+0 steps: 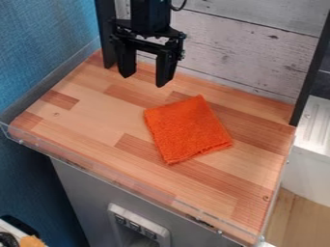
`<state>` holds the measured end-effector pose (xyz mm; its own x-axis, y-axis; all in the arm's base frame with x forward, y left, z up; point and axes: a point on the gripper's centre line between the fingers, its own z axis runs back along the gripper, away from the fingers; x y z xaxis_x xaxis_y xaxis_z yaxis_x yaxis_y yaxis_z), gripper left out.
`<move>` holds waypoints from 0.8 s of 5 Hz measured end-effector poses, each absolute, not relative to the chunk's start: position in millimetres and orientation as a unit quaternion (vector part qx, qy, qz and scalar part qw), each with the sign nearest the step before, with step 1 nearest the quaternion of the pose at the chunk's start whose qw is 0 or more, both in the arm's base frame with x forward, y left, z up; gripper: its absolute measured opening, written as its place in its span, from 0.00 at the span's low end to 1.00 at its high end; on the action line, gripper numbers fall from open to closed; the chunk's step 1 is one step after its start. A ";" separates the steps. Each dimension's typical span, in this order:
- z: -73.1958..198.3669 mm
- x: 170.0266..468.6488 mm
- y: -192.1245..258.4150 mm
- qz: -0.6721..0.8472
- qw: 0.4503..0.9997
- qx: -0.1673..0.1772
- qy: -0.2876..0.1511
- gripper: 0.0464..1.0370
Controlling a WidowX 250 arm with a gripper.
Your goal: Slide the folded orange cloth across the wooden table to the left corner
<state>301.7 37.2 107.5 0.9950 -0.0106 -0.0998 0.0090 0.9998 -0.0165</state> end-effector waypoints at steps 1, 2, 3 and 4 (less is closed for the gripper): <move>101.3 300.4 34.5 -0.021 0.999 -0.009 0.048 0.96; 93.4 299.4 26.9 -0.049 0.998 -0.008 0.043 0.96; 95.7 301.8 19.0 -0.081 0.997 -0.003 0.019 0.96; 95.3 307.6 2.3 -0.115 0.993 0.003 0.003 0.96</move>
<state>307.6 2.3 95.3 0.9734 -0.2289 -0.0058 0.2289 0.9734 0.0044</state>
